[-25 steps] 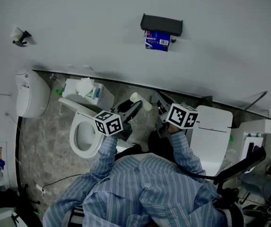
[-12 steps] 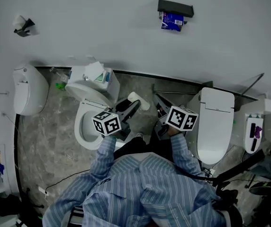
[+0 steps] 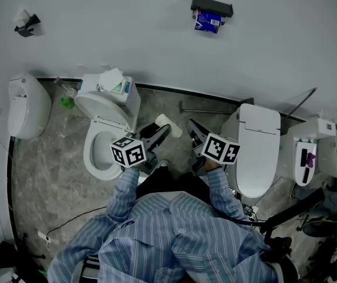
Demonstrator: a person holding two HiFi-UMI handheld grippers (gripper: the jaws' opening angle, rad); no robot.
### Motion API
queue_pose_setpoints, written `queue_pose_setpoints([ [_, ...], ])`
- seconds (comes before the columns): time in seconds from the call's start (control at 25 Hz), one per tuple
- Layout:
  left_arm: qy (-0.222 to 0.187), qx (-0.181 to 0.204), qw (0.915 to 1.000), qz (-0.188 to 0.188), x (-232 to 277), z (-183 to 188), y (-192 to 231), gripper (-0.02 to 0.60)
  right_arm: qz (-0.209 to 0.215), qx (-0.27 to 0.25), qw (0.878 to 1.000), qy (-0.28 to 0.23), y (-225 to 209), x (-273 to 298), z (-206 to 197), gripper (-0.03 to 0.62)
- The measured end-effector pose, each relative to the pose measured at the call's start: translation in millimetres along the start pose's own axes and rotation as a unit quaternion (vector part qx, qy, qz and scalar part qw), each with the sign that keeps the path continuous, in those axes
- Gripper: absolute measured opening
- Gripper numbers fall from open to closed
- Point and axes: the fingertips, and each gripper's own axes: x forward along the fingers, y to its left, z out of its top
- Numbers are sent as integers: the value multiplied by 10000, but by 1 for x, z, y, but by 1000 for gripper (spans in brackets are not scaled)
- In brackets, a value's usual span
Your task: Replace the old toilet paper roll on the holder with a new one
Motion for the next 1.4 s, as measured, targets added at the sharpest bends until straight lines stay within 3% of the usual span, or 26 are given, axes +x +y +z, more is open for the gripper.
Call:
queue_pose_setpoints([
  [0.32, -103, 70, 9999, -74, 10, -22, -54, 172, -56, -198, 9998, 50, -20, -55, -9, 21],
  [0.8, 28, 88, 10000, 18, 19, -111, -138, 172, -130, -382, 9990, 186, -65, -156, -43, 21],
  [1.0, 10, 110, 9999, 99, 16, -130, -154, 172, -59, -474, 9984, 289, -69, -173, -53, 21],
  [1.4, -136, 152, 9996, 210, 6, -133, -161, 172, 37, -642, 9971, 417, -63, -182, -61, 21],
])
